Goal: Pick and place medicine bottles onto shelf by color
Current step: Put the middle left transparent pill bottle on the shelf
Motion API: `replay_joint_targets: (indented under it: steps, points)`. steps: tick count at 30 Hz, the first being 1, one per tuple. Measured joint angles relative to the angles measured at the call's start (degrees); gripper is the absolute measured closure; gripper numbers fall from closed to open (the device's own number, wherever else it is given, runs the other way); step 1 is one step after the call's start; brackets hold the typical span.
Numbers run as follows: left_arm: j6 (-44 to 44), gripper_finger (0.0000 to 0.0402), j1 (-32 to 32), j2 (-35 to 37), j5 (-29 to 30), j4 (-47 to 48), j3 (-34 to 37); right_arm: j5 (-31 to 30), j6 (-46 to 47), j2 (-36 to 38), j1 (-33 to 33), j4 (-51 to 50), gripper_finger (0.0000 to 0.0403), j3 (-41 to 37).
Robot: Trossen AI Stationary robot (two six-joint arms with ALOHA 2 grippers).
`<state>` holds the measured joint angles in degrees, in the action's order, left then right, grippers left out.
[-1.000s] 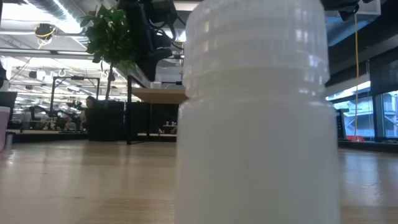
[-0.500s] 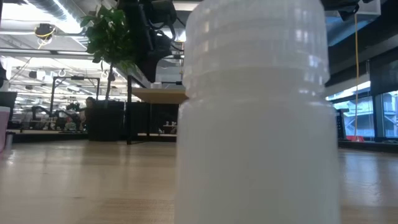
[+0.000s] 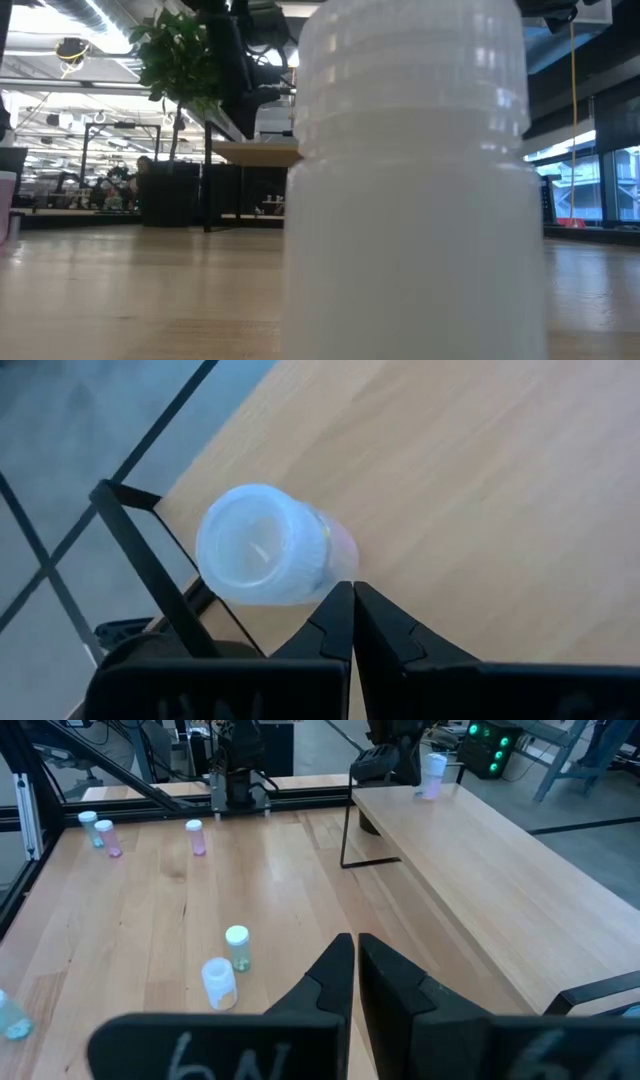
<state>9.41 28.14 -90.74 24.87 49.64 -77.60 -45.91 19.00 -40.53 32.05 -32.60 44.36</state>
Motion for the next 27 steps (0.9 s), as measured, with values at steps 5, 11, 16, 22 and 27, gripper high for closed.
replay_joint_targets:
  steps: [5,11,16,22,27]
  points:
    - [-1.0,0.0401,0.1,0.0,1.5,-1.3,0.0,0.0,0.0,-0.3,0.0,-0.1,0.038,0.0]
    - [-2.3,0.0401,0.6,0.0,1.9,-3.4,0.0,0.0,-0.1,-0.4,0.0,-0.1,0.038,0.0]
    - [-3.7,0.0401,1.7,0.0,1.9,-4.2,0.0,0.0,-1.3,-0.4,0.0,-0.1,0.0379,0.0]
    - [-5.3,0.0401,3.6,0.0,1.9,-4.4,0.0,0.0,-1.5,-0.4,0.0,-0.1,0.0379,0.0]
    - [-5.6,0.0401,3.8,0.0,1.9,-4.4,0.0,-0.1,-1.5,-0.4,0.0,-0.1,0.0379,0.0]
